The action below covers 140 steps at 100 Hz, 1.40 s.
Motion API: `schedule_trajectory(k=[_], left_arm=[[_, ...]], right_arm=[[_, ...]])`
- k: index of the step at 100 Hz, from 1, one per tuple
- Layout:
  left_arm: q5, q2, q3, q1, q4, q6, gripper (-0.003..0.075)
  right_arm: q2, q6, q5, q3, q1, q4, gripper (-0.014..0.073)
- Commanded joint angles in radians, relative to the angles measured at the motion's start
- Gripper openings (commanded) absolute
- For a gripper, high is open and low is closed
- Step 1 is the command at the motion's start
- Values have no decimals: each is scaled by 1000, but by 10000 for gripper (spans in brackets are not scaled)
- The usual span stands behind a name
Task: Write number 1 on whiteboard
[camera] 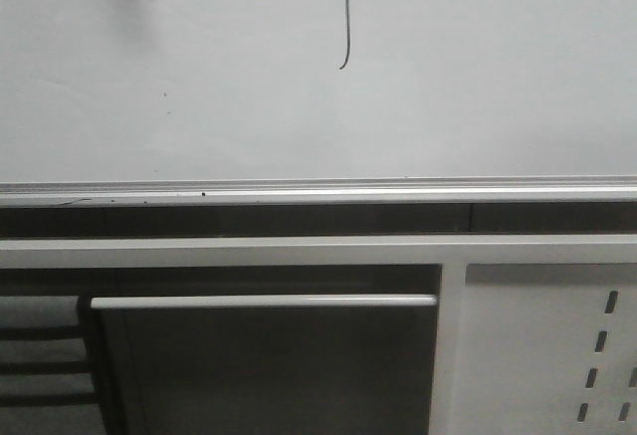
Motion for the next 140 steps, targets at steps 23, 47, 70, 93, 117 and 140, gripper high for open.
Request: schedule_trajectory(k=[23,47,70,93,117,140], left_arm=[[-57,50,28,193,682,-626,-20],[9,-35,126,501,1047,-1038,-20],[112,-154,221,684,1179,-1192,-20],[142,-174,264,715,1180,-1215,-20],[166,-173,262,715,1180,-1215,-20],[166,-173,262,715,1180,-1215,-20]], right_arm=[[-15,-1,-63,-26,-5,16,-53],[-15,-1,-62,-26,-5,16,-53],[-15,-1,-62,-26,-5,16,-53],[-15,-1,-60,-26,-5,16,-53],[-15,-1,-60,-26,-5,16,-53],[-15,-1,-60,-26,-5,16,-53]])
